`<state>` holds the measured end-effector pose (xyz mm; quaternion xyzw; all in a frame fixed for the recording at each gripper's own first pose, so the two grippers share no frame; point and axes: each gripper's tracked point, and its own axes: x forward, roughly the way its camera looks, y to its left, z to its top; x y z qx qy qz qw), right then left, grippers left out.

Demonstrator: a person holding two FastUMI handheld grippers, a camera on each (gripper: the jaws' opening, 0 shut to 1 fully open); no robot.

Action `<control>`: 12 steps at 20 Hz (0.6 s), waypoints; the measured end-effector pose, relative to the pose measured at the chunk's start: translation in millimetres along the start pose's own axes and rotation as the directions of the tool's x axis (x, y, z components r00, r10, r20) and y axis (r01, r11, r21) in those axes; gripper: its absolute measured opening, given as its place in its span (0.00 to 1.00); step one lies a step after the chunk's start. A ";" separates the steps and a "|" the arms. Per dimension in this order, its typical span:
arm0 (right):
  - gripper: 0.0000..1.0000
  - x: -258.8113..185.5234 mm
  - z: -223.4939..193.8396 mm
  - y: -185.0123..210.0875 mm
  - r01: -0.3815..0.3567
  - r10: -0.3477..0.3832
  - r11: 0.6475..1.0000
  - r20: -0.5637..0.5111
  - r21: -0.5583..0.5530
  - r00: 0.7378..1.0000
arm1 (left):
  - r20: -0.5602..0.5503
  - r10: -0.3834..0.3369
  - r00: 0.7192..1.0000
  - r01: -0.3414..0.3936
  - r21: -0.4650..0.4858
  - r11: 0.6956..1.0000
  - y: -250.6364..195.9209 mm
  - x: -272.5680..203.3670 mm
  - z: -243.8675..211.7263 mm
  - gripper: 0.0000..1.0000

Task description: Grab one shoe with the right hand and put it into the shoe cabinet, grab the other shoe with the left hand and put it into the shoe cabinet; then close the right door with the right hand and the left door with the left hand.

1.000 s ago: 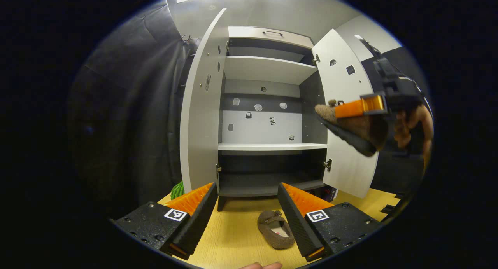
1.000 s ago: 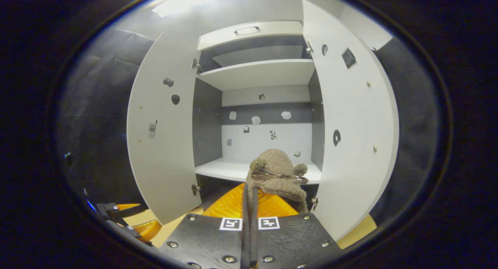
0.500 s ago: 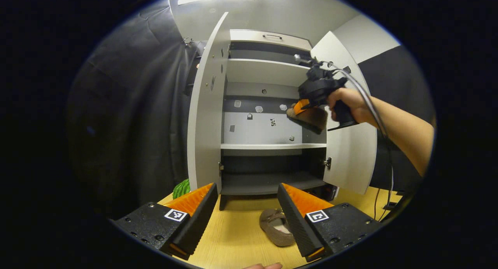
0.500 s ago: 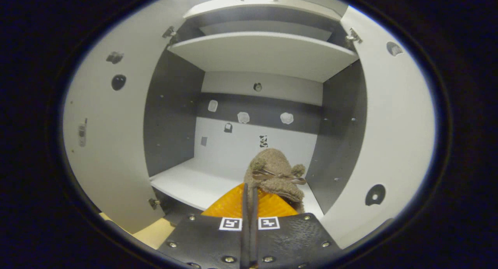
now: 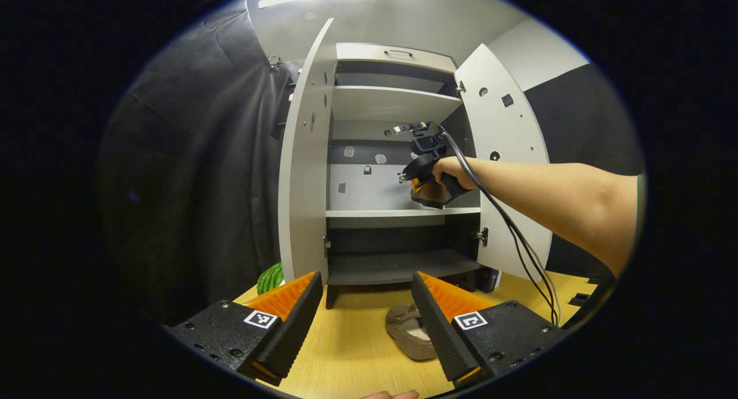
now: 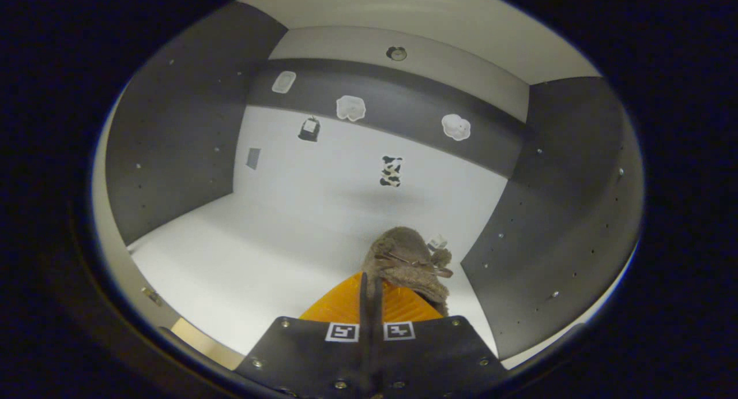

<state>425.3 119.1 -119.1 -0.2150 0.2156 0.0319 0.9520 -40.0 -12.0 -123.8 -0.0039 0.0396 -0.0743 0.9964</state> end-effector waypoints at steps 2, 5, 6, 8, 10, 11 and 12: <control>0.06 4.3 3.7 0.4 -0.008 0.012 0.994 0.029 -0.108 1.000 | -0.048 -0.014 0.999 0.013 -0.020 1.000 -3.8 5.1 -13.3 0.95; 0.69 -17.1 3.3 4.7 -0.034 0.041 0.992 0.054 -0.122 0.998 | -0.096 -0.002 0.995 0.000 -0.018 1.000 -0.6 8.3 -25.1 0.96; 0.94 -29.4 10.0 -0.3 -0.022 0.032 0.993 0.087 -0.115 0.996 | -0.095 0.012 0.995 -0.014 -0.017 1.000 2.3 8.5 -25.2 0.96; 0.99 -57.9 21.7 -0.7 -0.041 0.052 0.996 0.135 -0.085 0.990 | -0.098 0.028 0.995 -0.030 -0.017 0.999 4.8 9.9 -25.7 0.96; 0.99 -92.0 36.8 -7.3 -0.050 0.065 0.995 0.186 -0.080 0.981 | -0.105 0.036 0.994 -0.037 -0.014 0.999 4.0 10.6 -26.2 0.96; 0.99 -111.2 42.8 -11.4 -0.050 0.066 0.995 0.208 -0.084 0.976 | -0.108 0.043 0.993 -0.045 -0.010 0.999 4.0 10.0 -25.6 0.96; 0.98 -131.2 49.9 -14.0 -0.053 0.071 0.995 0.230 -0.083 0.970 | -0.106 0.050 0.993 -0.051 -0.006 0.999 4.5 9.2 -25.7 0.96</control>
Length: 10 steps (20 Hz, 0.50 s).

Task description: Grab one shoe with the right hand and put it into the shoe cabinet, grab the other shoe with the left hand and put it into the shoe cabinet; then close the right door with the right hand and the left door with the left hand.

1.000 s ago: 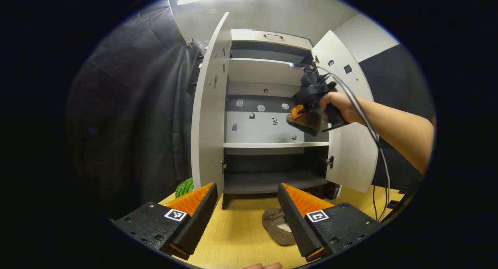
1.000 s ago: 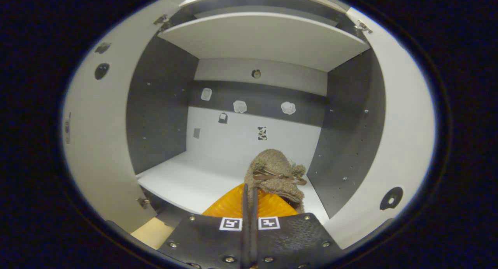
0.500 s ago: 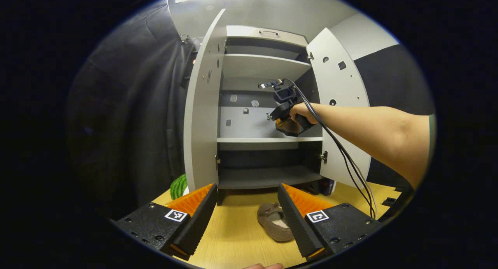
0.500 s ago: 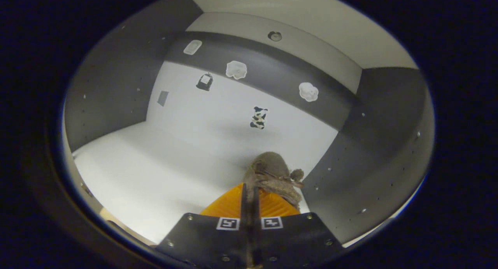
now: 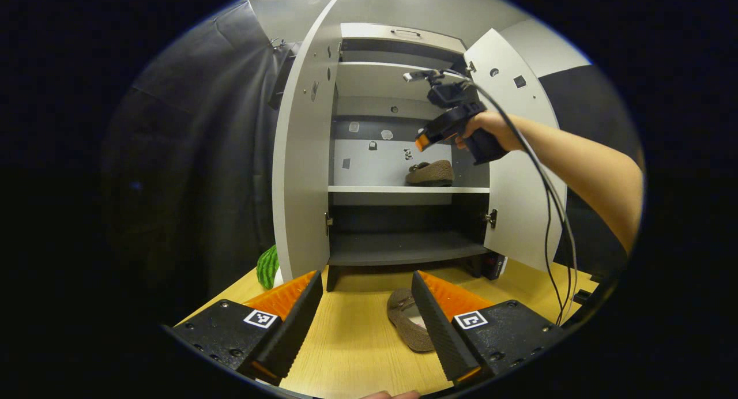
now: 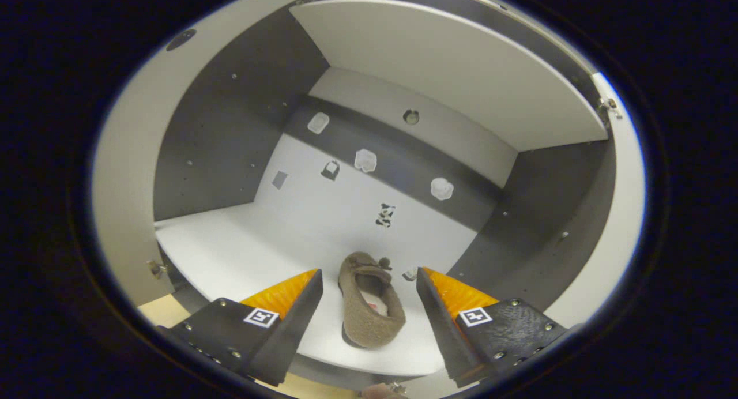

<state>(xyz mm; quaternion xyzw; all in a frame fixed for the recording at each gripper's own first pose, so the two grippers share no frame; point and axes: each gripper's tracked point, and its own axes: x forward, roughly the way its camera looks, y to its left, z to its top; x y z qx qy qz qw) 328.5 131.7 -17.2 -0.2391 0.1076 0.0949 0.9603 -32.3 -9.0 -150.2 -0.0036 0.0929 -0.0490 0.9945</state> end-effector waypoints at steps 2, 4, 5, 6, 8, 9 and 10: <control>0.98 -39.8 20.4 -4.1 -0.004 0.003 1.000 0.041 0.026 0.999 | 0.002 0.004 1.000 -0.004 0.006 1.000 -1.7 0.3 2.6 0.96; 0.98 -79.7 42.2 -11.6 0.019 -0.023 0.999 0.091 0.050 0.996 | -0.002 -0.002 1.000 0.002 0.000 1.000 -4.9 2.8 3.1 0.95; 0.98 -101.5 49.3 -15.4 0.038 -0.044 0.997 0.106 0.064 0.993 | -0.002 -0.013 1.000 0.013 -0.013 1.000 -8.2 4.9 5.1 0.92; 0.99 -122.4 52.4 -16.7 0.052 -0.060 0.996 0.114 0.073 0.992 | -0.004 -0.017 1.000 0.017 -0.012 1.000 -10.0 6.8 4.7 0.95; 0.99 -164.5 57.1 -17.6 0.072 -0.087 0.991 0.144 0.112 0.986 | -0.014 -0.010 1.000 0.010 0.012 1.000 -12.0 13.5 2.7 0.95; 0.99 -187.5 58.0 -15.4 0.064 -0.086 0.989 0.170 0.133 0.982 | -0.023 -0.006 1.000 0.006 0.014 1.000 -13.0 17.1 1.3 0.95; 0.98 -210.8 58.7 -12.5 0.051 -0.083 0.986 0.195 0.160 0.977 | -0.025 -0.012 1.000 0.012 0.007 1.000 -16.2 21.3 -0.2 0.96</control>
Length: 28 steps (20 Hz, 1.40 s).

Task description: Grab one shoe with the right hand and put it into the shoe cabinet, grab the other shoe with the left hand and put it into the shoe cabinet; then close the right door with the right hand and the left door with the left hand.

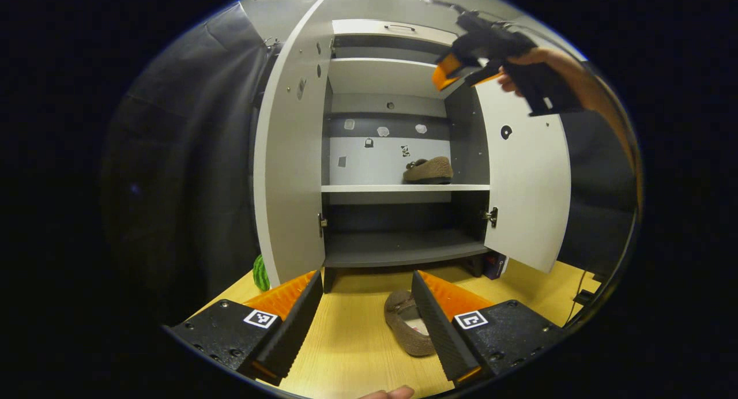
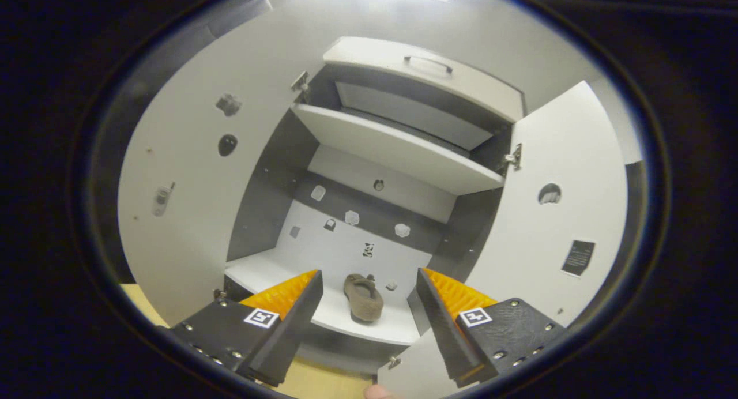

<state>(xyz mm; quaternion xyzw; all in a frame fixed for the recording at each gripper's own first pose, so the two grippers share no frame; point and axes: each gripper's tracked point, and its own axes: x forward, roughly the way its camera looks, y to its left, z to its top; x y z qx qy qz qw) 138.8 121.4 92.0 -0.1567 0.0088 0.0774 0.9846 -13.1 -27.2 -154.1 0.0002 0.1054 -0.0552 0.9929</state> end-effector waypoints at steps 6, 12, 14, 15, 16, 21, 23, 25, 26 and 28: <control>0.98 -107.9 -16.1 13.7 -0.113 0.104 0.986 0.077 0.122 0.992 | -0.093 0.003 0.996 -0.009 -0.066 0.998 -3.4 37.3 -36.0 0.97; 0.98 -166.3 -73.9 -6.8 -0.072 0.051 0.969 0.094 0.238 0.994 | -0.250 0.012 0.968 -0.025 -0.048 0.999 -12.4 72.8 -91.2 0.98; 0.98 -176.2 -95.4 -3.0 -0.074 0.054 0.963 0.081 0.260 0.995 | -0.313 0.014 0.950 -0.024 -0.028 0.999 -19.2 83.5 -116.1 0.98; 0.98 -181.0 -107.1 -0.3 -0.081 0.064 0.960 0.072 0.270 0.995 | -0.354 0.021 0.935 -0.029 -0.017 0.999 -22.5 87.9 -131.3 0.98; 0.98 -183.4 -116.8 2.1 -0.086 0.071 0.955 0.063 0.282 0.995 | -0.391 0.023 0.920 -0.028 -0.009 1.000 -24.2 94.0 -144.7 0.96; 0.98 -182.1 -165.3 -2.7 -0.075 0.083 0.954 -0.018 0.291 0.996 | -0.532 -0.006 0.847 -0.028 -0.056 0.998 -37.4 109.1 -196.6 0.85; 0.98 -180.9 -176.1 -3.8 -0.071 0.084 0.961 -0.036 0.269 0.996 | -0.518 -0.031 0.855 -0.012 -0.081 0.997 -42.9 114.7 -195.8 0.77; 0.98 -181.2 -181.9 -2.1 -0.076 0.088 0.968 -0.040 0.241 0.995 | -0.515 -0.115 0.850 0.059 -0.125 0.990 -60.4 115.1 -199.5 0.69; 0.98 -181.7 -184.9 -1.5 -0.078 0.090 0.971 -0.043 0.228 0.995 | -0.492 -0.127 0.861 0.081 -0.114 0.990 -60.9 118.2 -197.2 0.45; 0.98 -184.5 -187.4 2.4 -0.088 0.100 0.972 -0.045 0.217 0.994 | -0.478 -0.133 0.868 0.091 -0.110 0.990 -58.9 127.7 -197.7 0.32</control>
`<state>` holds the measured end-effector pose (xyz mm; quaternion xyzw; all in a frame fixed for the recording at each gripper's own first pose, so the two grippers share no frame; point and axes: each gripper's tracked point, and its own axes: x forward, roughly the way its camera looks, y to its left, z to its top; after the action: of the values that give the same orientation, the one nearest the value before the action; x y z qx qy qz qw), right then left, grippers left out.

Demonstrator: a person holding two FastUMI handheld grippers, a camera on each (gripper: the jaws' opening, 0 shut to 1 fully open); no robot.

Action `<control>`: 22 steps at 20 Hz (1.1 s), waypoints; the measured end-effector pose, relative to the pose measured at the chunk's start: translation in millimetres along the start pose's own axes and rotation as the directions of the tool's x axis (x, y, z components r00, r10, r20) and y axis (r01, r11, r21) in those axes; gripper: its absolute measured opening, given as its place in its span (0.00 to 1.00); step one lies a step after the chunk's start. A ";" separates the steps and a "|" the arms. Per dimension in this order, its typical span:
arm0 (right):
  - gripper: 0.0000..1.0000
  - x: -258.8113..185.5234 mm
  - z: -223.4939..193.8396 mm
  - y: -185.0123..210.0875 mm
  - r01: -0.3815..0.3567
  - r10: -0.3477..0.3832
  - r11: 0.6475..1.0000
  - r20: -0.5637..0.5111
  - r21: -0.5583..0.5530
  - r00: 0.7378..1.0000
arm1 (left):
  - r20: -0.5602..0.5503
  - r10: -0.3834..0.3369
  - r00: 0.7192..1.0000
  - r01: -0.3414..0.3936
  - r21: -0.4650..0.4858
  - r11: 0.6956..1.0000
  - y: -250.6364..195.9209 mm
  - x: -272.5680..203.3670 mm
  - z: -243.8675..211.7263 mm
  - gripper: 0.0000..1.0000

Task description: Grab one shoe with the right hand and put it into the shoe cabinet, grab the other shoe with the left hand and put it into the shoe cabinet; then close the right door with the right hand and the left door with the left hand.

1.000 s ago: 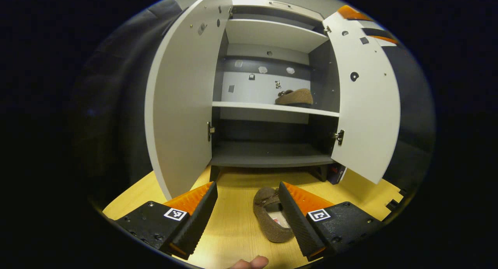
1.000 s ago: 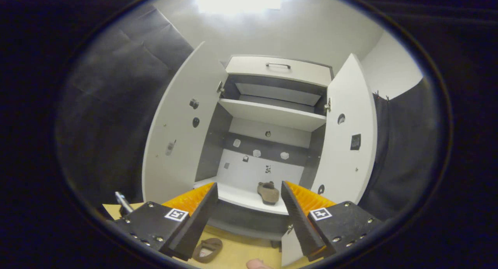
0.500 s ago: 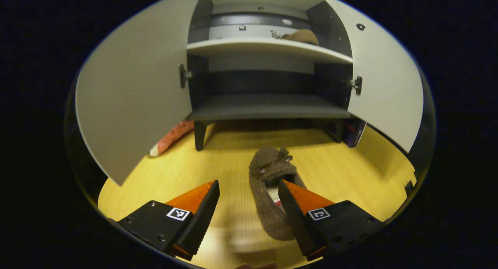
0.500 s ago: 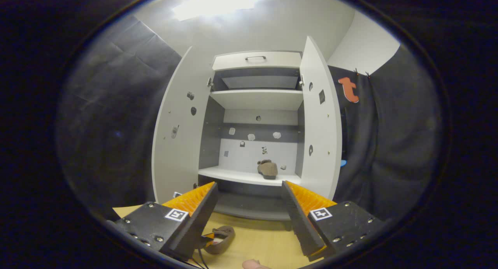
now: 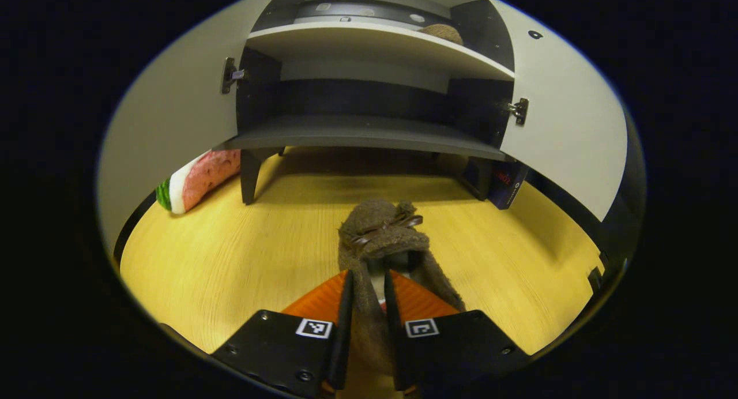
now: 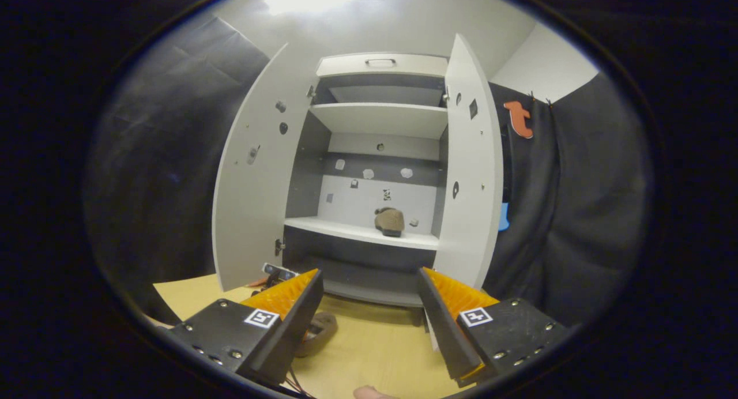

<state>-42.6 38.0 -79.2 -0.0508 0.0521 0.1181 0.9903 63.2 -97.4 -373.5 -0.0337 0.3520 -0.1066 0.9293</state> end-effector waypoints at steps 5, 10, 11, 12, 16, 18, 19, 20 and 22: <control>0.98 -11.7 1.2 -6.0 0.009 -0.009 1.000 -0.005 0.010 1.000 | -0.054 0.048 0.997 -0.048 -0.002 0.999 8.8 9.1 -1.9 0.06; 0.98 -26.6 6.7 -27.7 0.064 -0.064 0.998 0.011 -0.005 0.998 | -0.024 0.015 1.000 -0.014 0.012 1.000 -4.5 -20.9 -0.9 0.03; 0.98 -27.6 6.4 -29.8 0.070 -0.070 0.998 0.010 -0.003 0.998 | 0.004 0.013 1.000 -0.013 0.036 0.999 -6.7 -30.5 6.0 0.02; 0.98 -28.6 5.8 -31.8 0.075 -0.075 0.997 0.007 0.000 0.997 | 0.033 0.016 0.999 -0.018 0.058 0.998 -7.1 -41.8 13.7 0.02; 0.98 -32.8 3.7 -41.1 0.101 -0.101 0.995 0.007 0.005 0.995 | 0.164 0.024 0.986 -0.037 0.078 0.996 -6.8 -90.4 61.9 0.02; 0.98 -34.8 3.5 -43.8 0.108 -0.109 0.994 0.008 0.018 0.994 | 0.241 0.026 0.970 -0.041 0.061 0.997 -4.6 -116.3 96.2 0.02; 0.99 -34.8 2.9 -43.0 0.106 -0.106 0.994 0.008 0.028 0.994 | 0.279 0.023 0.960 -0.038 0.049 0.998 -4.2 -128.1 114.6 0.02; 0.99 -35.0 3.2 -42.4 0.103 -0.103 0.994 0.007 0.035 0.995 | 0.318 0.020 0.948 -0.036 0.047 0.998 -5.5 -139.7 136.0 0.02; 0.99 -35.9 3.2 -40.8 0.095 -0.095 0.995 0.008 0.043 0.995 | 0.386 0.030 0.922 -0.053 0.050 0.997 -1.3 -156.3 171.2 0.02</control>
<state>-67.2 -9.3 -68.3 -0.0317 0.0473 0.0701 0.9959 62.1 -66.1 -143.7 -0.0186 0.1598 -0.0887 0.9830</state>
